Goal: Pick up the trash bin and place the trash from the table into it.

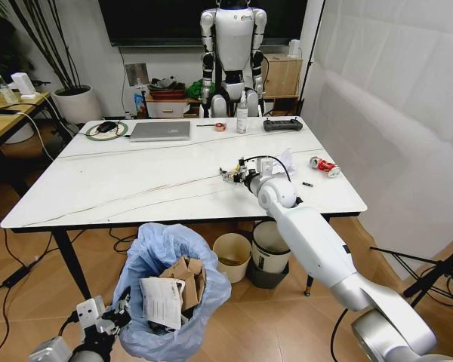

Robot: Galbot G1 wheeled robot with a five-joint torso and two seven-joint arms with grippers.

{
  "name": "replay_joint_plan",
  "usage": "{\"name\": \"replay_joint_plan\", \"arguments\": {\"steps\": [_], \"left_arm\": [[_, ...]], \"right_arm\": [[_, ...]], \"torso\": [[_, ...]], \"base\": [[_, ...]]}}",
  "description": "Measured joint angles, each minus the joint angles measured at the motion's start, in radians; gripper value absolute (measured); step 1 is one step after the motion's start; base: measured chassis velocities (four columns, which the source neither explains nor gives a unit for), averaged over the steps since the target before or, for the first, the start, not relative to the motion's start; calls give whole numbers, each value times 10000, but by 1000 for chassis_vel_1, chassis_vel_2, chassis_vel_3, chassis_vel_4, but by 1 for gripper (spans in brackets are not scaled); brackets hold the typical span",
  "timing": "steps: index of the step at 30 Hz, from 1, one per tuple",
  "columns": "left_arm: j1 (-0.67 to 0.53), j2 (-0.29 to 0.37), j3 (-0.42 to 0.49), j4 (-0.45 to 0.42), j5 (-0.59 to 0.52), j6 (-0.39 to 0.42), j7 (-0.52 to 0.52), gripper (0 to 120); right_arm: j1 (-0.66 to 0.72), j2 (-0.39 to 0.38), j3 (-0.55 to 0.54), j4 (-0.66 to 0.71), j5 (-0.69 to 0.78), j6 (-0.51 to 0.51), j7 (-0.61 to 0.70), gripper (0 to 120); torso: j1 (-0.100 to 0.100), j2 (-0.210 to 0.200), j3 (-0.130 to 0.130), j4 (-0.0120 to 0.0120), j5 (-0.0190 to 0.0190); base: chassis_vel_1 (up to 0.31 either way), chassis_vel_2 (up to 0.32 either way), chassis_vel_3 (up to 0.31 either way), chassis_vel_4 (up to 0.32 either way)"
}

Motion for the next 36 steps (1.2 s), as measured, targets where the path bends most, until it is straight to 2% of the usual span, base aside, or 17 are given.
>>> {"name": "replay_joint_plan", "arguments": {"steps": [6, 13, 14, 21, 22, 27, 30, 33, 36], "left_arm": [[-61, 63, -74, 31, -97, 8, -24, 1], [-149, 124, -95, 93, -173, 27, -51, 1], [-149, 124, -95, 93, -173, 27, -51, 1], [-204, 189, -111, 114, -266, 44, -80, 1], [-204, 189, -111, 114, -266, 44, -80, 1], [-211, 254, -137, 130, -314, 49, -90, 1], [-229, 279, -157, 148, -318, 50, -95, 1], [-247, 285, -166, 176, -327, 51, -98, 1], [-263, 297, -146, 183, -344, 52, -101, 1]], "right_arm": [[196, 185, 93, -680, -288, 142, -346, 98], [220, 226, 214, -1000, -468, 370, -695, 72], [220, 226, 214, -1000, -468, 370, -695, 72], [121, 191, 203, -1002, -520, 412, -746, 41], [121, 191, 203, -1002, -520, 412, -746, 41], [23, 151, 136, -850, -520, 411, -735, 20], [6, 138, 113, -815, -517, 415, -727, 14], [-21, 113, 67, -768, -503, 446, -717, 0], [-56, 103, 33, -729, -495, 488, -711, 0]], "torso": [[0, 0, 0, 0, 2], [1, 0, 0, 0, 2], [1, 0, 0, 0, 2], [1, 0, 0, 0, 3], [1, 0, 0, 0, 3], [1, 1, 0, 0, 3], [1, 2, 0, 0, 3], [1, 2, 0, 0, 3], [1, 2, 0, 1, 3]], "base": [[0, 0, 0, 0], [0, 0, 0, 0], [0, 0, 0, 0], [0, 0, 0, 0], [0, 0, 0, 0], [0, 0, 0, 0], [0, 0, 0, 0], [0, 0, 0, 0], [0, 0, 0, 0]]}}
